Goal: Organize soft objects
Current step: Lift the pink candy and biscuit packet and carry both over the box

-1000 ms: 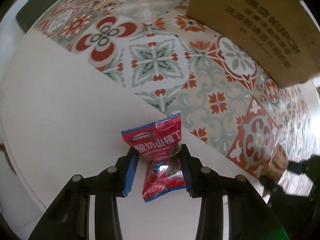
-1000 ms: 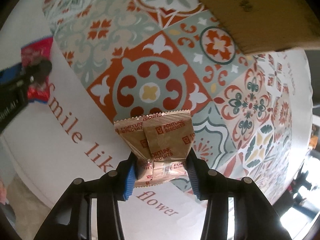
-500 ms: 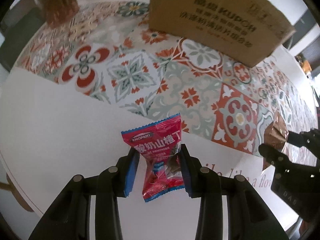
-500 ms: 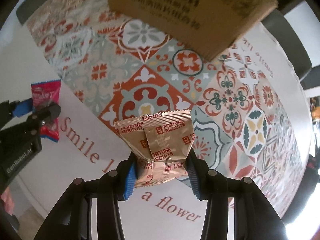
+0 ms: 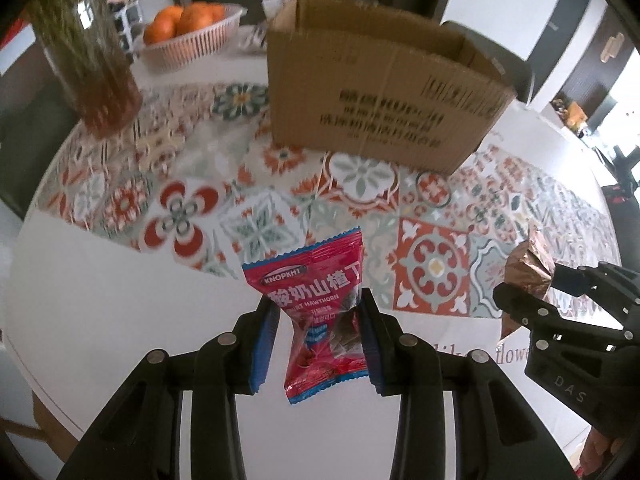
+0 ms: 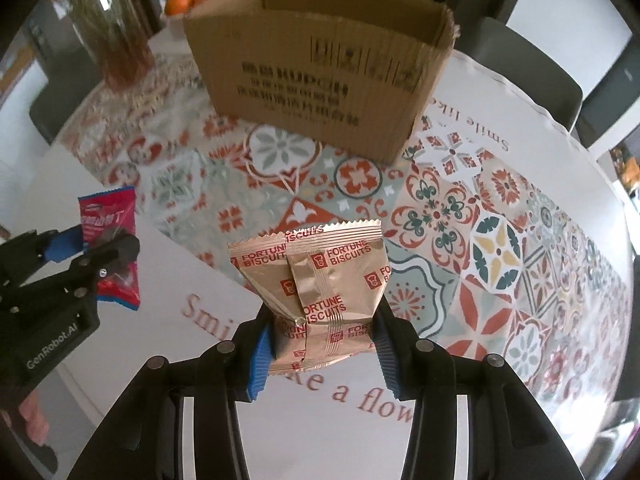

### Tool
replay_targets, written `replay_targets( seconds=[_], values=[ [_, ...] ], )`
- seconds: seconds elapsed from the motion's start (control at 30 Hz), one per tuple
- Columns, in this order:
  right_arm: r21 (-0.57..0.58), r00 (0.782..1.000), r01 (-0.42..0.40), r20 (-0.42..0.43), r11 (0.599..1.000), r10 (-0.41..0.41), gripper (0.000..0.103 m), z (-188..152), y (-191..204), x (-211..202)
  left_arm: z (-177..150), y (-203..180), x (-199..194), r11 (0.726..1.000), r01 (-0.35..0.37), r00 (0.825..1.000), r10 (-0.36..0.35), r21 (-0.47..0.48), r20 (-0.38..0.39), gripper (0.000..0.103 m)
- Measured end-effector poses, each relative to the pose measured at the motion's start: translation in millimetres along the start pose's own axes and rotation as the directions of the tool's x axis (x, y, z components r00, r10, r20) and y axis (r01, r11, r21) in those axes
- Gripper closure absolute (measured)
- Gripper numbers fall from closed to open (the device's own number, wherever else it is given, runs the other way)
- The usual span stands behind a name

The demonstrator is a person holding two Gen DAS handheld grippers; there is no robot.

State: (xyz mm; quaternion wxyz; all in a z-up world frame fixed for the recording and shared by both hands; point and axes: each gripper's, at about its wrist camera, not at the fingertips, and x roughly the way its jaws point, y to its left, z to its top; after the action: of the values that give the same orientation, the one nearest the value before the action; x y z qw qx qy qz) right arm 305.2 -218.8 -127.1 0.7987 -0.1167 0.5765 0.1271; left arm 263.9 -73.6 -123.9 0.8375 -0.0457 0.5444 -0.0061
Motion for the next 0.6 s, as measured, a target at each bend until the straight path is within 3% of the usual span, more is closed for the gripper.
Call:
replay_targets(
  seconds=[0.6],
  values=[
    [0.184,0.978,-0.042,0.209,0.982,0.002,0.057,19.3,7.7,-56.9,45.3,12.3,-53.6,0.986,0.091,0.983,-0.112,0.142,0.146,0.065]
  ],
)
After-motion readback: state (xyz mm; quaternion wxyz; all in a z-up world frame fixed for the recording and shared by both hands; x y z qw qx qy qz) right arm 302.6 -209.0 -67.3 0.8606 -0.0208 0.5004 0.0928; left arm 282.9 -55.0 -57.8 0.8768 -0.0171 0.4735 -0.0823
